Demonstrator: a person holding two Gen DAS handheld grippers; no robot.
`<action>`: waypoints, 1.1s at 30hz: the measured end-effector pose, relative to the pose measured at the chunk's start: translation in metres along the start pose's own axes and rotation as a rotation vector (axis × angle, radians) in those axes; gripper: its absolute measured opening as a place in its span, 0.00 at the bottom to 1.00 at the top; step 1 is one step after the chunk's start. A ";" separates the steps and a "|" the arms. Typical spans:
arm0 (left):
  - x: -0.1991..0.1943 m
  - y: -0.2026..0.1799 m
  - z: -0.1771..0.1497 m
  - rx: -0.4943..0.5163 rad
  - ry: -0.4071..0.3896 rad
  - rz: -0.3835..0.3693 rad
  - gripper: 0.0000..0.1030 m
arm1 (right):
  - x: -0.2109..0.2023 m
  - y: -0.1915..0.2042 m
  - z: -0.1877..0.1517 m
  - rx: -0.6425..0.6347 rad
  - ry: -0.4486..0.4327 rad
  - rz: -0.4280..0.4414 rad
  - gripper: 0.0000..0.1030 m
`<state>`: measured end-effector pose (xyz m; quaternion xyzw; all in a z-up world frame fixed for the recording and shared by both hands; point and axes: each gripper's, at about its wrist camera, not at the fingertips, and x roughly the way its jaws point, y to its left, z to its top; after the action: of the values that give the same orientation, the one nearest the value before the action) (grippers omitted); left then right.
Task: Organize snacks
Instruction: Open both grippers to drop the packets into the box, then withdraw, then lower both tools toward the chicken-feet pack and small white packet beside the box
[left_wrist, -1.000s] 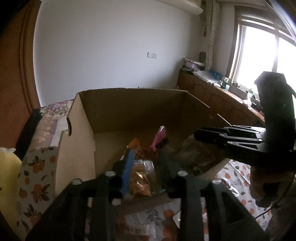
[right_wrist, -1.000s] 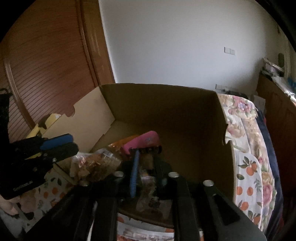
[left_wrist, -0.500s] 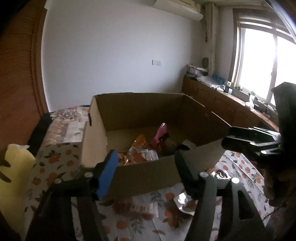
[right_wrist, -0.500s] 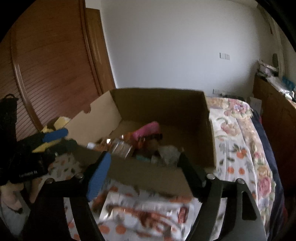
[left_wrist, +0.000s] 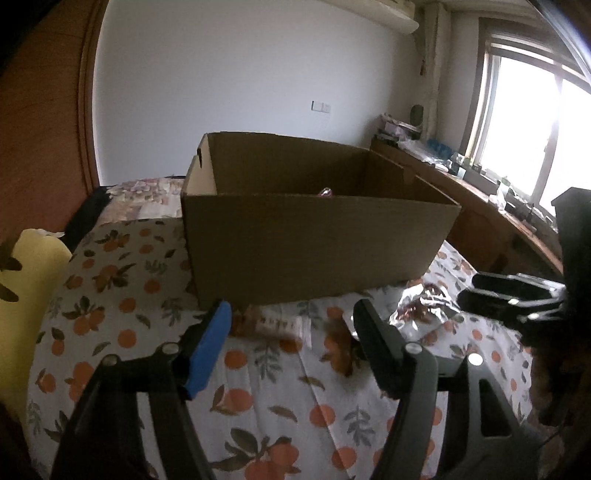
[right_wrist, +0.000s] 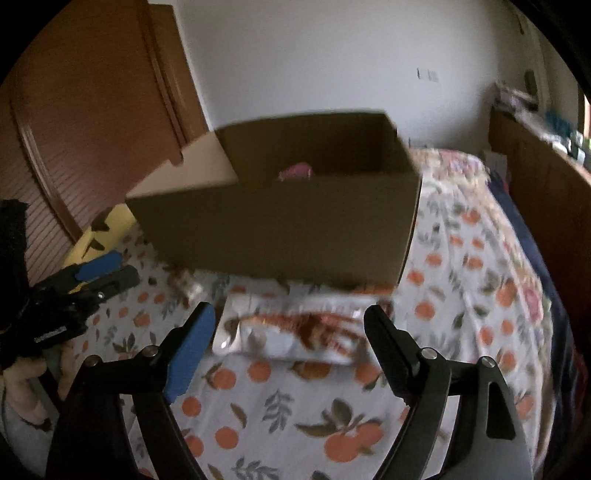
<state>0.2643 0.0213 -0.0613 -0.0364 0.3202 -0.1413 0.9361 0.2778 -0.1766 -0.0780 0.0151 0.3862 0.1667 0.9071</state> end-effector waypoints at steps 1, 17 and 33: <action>-0.001 0.001 -0.002 -0.002 0.002 -0.001 0.67 | 0.005 -0.001 -0.004 0.021 0.019 0.004 0.82; 0.006 0.018 -0.011 -0.053 0.046 -0.009 0.67 | 0.047 -0.051 -0.007 0.243 0.104 0.006 0.82; 0.044 0.010 -0.005 -0.055 0.136 0.009 0.67 | 0.048 -0.074 -0.002 0.301 0.102 0.068 0.35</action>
<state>0.2972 0.0178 -0.0929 -0.0511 0.3869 -0.1305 0.9114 0.3286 -0.2318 -0.1241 0.1555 0.4519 0.1381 0.8675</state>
